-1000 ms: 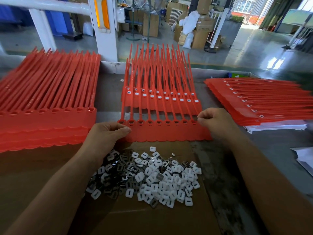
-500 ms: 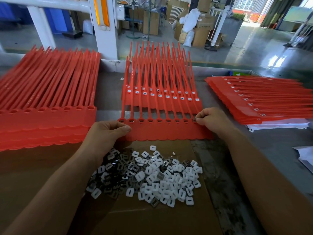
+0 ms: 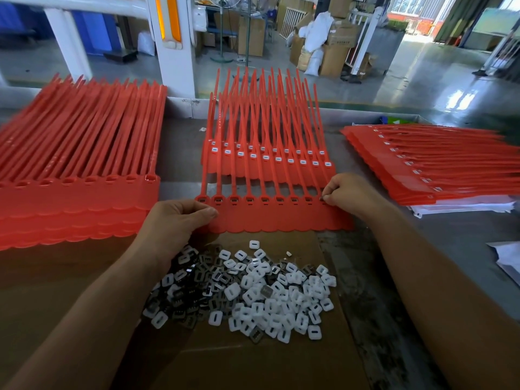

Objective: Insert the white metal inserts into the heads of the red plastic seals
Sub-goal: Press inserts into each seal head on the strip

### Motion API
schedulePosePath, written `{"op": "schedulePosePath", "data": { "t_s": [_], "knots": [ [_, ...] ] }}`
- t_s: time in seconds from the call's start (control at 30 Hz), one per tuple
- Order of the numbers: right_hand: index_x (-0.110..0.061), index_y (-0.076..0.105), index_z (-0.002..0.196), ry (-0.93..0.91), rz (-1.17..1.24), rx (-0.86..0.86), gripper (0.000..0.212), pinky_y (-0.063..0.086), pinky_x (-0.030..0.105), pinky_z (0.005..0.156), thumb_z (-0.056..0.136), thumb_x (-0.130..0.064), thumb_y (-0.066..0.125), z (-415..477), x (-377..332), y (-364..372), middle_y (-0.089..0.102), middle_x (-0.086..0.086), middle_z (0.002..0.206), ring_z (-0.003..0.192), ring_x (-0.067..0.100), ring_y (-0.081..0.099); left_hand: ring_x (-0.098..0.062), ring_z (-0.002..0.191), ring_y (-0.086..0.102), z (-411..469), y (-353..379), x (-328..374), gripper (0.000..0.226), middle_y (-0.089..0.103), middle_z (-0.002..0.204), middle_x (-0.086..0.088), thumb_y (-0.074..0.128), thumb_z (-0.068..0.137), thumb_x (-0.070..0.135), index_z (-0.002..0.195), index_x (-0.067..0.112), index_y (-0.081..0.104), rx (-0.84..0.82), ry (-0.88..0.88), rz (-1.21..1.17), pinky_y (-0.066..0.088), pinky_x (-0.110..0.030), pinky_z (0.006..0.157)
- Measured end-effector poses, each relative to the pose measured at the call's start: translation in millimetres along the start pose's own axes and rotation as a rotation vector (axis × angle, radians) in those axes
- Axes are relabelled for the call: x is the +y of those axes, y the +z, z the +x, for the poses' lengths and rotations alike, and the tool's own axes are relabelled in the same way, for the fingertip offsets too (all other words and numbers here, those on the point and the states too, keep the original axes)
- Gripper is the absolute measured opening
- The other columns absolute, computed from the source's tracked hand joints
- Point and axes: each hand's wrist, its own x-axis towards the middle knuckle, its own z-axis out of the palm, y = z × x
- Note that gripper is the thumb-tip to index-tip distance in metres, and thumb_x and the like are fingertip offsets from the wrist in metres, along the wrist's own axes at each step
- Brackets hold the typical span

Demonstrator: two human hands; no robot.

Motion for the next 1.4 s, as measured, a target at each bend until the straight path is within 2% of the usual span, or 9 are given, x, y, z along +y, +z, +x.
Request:
{"op": "schedulePosePath", "data": {
  "t_s": [0.1, 0.23, 0.4, 0.63, 0.8, 0.9, 0.97, 1.13, 1.4],
  "knots": [
    [-0.019, 0.067, 0.066, 0.021, 0.041, 0.023, 0.020, 0.035, 0.024, 0.074, 0.081, -0.007, 0.064, 0, 1, 2, 0.057, -0.009, 0.071, 0.072, 0.003, 0.048, -0.013, 0.057, 0.067, -1, 1, 1, 0.011, 0.071, 0.067, -0.006, 0.065, 0.081, 0.013, 0.072, 0.008, 0.070, -0.007, -0.003, -0.006, 0.048, -0.015, 0.047],
    [-0.023, 0.061, 0.057, 0.062, 0.112, 0.072, 0.026, 0.036, 0.026, 0.073, 0.076, -0.005, 0.066, 2, 3, 6, 0.056, -0.009, 0.068, 0.073, 0.009, 0.051, -0.013, 0.059, 0.067, -2, 0, 1, 0.011, 0.071, 0.068, -0.006, 0.065, 0.081, 0.014, 0.072, 0.010, 0.070, -0.008, -0.001, 0.010, 0.049, -0.016, 0.049],
    [-0.017, 0.061, 0.062, 0.075, 0.110, 0.110, 0.014, 0.037, 0.027, 0.069, 0.072, -0.010, 0.067, 4, 3, 10, 0.061, 0.000, 0.074, 0.077, 0.016, 0.054, -0.015, 0.060, 0.067, -1, 0, 0, 0.011, 0.071, 0.069, -0.006, 0.065, 0.081, 0.014, 0.072, 0.011, 0.071, -0.008, 0.002, 0.017, 0.051, -0.018, 0.051],
    [-0.024, 0.057, 0.063, 0.037, 0.136, 0.112, 0.022, 0.034, 0.028, 0.073, 0.078, -0.012, 0.067, 1, 9, 11, 0.057, -0.007, 0.078, 0.087, 0.014, 0.051, -0.015, 0.056, 0.066, -1, 1, 1, 0.009, 0.070, 0.068, -0.009, 0.065, 0.081, 0.011, 0.076, 0.006, 0.070, -0.009, -0.017, -0.031, 0.049, -0.016, 0.047],
    [-0.023, 0.058, 0.070, -0.052, 0.151, 0.135, 0.019, 0.034, 0.019, 0.063, 0.082, -0.010, 0.065, -11, 6, 7, 0.056, -0.008, 0.078, 0.079, 0.007, 0.051, -0.016, 0.059, 0.067, -1, 0, 1, 0.009, 0.071, 0.070, -0.009, 0.065, 0.081, 0.013, 0.077, 0.006, 0.070, -0.011, -0.019, -0.023, 0.050, -0.017, 0.048],
    [-0.024, 0.059, 0.074, -0.171, 0.153, 0.155, 0.016, 0.035, 0.003, 0.055, 0.083, -0.012, 0.066, -33, 0, -1, 0.055, -0.016, 0.075, 0.070, -0.005, 0.048, -0.015, 0.057, 0.067, -2, -1, 1, 0.010, 0.071, 0.069, -0.009, 0.065, 0.081, 0.012, 0.076, 0.006, 0.070, -0.014, -0.018, -0.025, 0.049, -0.016, 0.047],
    [-0.027, 0.059, 0.073, -0.248, 0.155, 0.084, 0.018, 0.035, -0.003, 0.059, 0.082, -0.014, 0.066, -51, -3, -7, 0.057, -0.018, 0.075, 0.068, -0.006, 0.052, -0.015, 0.057, 0.067, -1, -1, 1, 0.010, 0.071, 0.068, -0.010, 0.065, 0.081, 0.012, 0.075, 0.007, 0.071, -0.015, -0.019, -0.033, 0.049, -0.017, 0.047],
    [-0.034, 0.059, 0.078, -0.386, 0.021, -0.345, 0.019, 0.039, 0.001, 0.066, 0.080, -0.019, 0.069, -87, -13, -10, 0.061, -0.017, 0.077, 0.070, -0.016, 0.054, -0.015, 0.058, 0.067, 0, 0, 0, 0.011, 0.071, 0.068, -0.008, 0.065, 0.081, 0.013, 0.073, 0.009, 0.071, -0.018, -0.011, -0.013, 0.049, -0.017, 0.048],
    [-0.036, 0.065, 0.078, -0.425, 0.014, -0.420, 0.020, 0.042, 0.006, 0.063, 0.077, -0.018, 0.074, -95, -17, 5, 0.060, -0.017, 0.077, 0.070, -0.014, 0.053, -0.014, 0.057, 0.067, 0, 1, 0, 0.009, 0.071, 0.068, -0.008, 0.065, 0.080, 0.012, 0.075, 0.007, 0.071, -0.011, -0.010, -0.012, 0.049, -0.016, 0.047]
  ]
}}
